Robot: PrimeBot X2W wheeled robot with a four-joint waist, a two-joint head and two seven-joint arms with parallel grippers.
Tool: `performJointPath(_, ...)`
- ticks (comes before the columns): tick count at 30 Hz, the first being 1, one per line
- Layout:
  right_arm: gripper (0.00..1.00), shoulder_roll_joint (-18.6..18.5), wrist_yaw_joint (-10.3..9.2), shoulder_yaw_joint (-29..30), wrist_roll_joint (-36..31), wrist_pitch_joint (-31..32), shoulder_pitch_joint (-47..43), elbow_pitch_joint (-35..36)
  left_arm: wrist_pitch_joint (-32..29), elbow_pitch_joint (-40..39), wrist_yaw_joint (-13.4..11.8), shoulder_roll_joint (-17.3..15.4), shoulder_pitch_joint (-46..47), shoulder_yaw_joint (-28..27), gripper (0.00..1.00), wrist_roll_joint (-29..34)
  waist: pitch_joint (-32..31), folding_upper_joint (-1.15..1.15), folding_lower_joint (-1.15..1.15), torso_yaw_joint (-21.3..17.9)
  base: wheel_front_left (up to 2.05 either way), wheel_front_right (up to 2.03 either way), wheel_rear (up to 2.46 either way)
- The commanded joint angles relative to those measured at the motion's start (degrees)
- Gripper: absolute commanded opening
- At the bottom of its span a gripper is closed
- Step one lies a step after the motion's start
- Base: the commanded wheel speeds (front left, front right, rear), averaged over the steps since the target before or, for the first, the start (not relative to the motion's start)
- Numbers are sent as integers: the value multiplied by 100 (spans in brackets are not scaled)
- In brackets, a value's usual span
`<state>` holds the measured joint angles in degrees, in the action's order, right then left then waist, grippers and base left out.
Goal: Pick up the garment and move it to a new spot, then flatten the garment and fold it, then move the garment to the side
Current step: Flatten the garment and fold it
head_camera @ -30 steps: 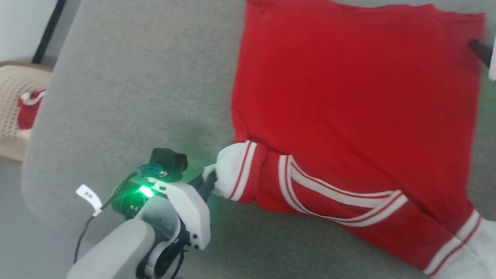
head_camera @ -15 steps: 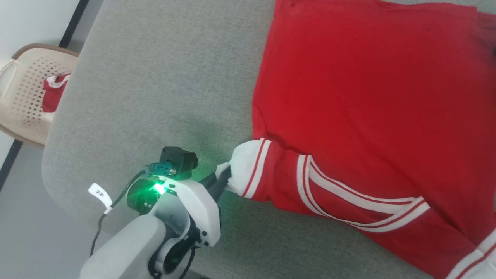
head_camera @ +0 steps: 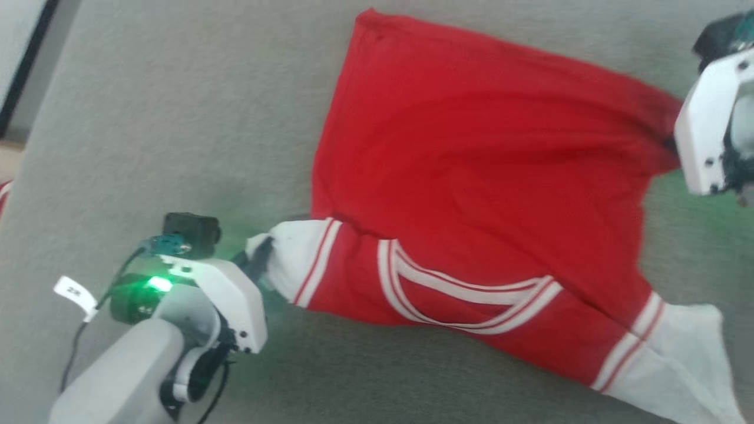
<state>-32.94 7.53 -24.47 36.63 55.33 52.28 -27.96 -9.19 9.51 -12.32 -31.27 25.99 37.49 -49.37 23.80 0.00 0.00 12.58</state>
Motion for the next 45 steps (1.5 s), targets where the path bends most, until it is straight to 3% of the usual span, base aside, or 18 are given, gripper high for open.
performJointPath(1,0,-59,-8,-38,185,60,-327,254,-27,-43,-54,-75,-67,-54,0,-5,-227,0,0,-396,0,0,0)
performJointPath(7,0,-354,-8,72,573,121,-1458,1521,-114,-229,-202,-373,-182,-184,0,-50,-366,0,0,-905,0,0,0)
performJointPath(10,0,-416,-8,399,659,130,-2192,2096,-137,-290,-237,-456,-232,-216,0,-50,-399,0,0,-1074,0,0,0)
performJointPath(16,0,-126,-8,1043,548,95,-3406,2737,-154,-334,-265,-530,-231,-262,0,-96,-384,0,0,-1231,0,0,0)
performJointPath(22,0,585,-6,1514,183,-288,-4131,2397,-117,-274,-203,-485,-114,-251,0,-92,-325,0,0,-1262,0,0,0)
performJointPath(24,44,707,-16,1533,18,-369,-4135,2109,-110,-236,-182,-472,-111,-230,0,-85,-314,0,0,-1261,0,0,0)
performJointPath(25,100,768,-17,1551,-28,-430,-4112,2026,-105,-217,-168,-464,-104,-220,0,-86,-312,0,0,-1260,0,0,0)
performJointPath(30,100,694,-35,1695,-155,-472,-3937,2263,-79,-158,-147,-443,-122,-223,0,-136,-332,0,0,-1269,0,0,0)
performJointPath(40,100,672,-8,2501,-235,-355,-3885,4153,-7,-244,-205,-406,-223,-233,0,-182,-337,0,0,-1178,0,0,0)
performJointPath(45,100,711,-8,2337,-289,-333,-3417,4489,8,-274,-156,-298,-113,-147,0,-121,-304,0,0,-971,0,0,0)
